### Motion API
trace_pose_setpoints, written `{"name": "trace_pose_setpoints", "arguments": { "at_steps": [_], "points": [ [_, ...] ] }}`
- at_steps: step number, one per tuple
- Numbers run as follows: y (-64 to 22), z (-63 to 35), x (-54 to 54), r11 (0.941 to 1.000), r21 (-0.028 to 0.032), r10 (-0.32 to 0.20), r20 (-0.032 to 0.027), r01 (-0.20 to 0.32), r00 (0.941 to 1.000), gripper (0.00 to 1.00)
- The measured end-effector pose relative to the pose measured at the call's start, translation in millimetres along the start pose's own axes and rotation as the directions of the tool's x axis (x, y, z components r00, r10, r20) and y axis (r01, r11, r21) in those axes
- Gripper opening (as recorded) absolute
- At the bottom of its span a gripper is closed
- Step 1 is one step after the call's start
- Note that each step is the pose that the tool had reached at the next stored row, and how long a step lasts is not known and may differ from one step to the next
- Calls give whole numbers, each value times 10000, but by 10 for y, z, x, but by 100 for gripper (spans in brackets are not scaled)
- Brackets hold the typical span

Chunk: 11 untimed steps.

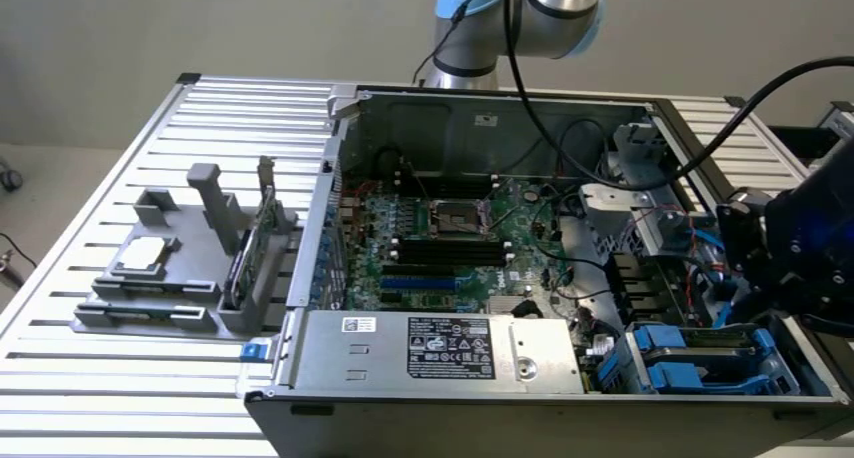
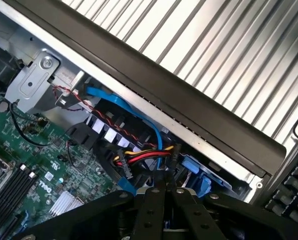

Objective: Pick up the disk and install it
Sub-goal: 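Insert the first disk wire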

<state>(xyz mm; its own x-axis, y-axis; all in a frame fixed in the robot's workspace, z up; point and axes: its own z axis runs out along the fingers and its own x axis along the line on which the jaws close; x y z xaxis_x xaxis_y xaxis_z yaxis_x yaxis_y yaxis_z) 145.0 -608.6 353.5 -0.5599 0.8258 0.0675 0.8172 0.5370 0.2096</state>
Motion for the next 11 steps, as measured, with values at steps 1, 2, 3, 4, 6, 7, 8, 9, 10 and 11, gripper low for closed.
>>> {"name": "trace_pose_setpoints", "arguments": {
  "at_steps": [1, 2, 3, 4, 6, 7, 8, 9, 10, 11],
  "points": [
    [-6, 3, -7, 10000, -8, 49, -7, -49, 10000, 11],
    [-10, 6, -13, 10000, -18, 91, -17, -91, 10000, 11],
    [-16, 10, -20, 9999, -30, 135, -29, -135, 9999, 11],
    [-20, 14, -26, 9998, -42, 179, -42, -179, 9998, 11],
    [-29, 19, -38, 9996, -65, 267, -67, -267, 9996, 11],
    [-34, 23, -44, 9995, -79, 315, -82, -316, 9995, 11],
    [-39, 26, -49, 9993, -93, 360, -98, -361, 9993, 11],
    [-42, 29, -54, 9991, -108, 403, -116, -404, 9991, 11],
    [-46, 31, -59, 9989, -125, 446, -138, -448, 9989, 11],
    [-50, 34, -64, 9987, -143, 487, -161, -490, 9987, 11]
  ]
}}
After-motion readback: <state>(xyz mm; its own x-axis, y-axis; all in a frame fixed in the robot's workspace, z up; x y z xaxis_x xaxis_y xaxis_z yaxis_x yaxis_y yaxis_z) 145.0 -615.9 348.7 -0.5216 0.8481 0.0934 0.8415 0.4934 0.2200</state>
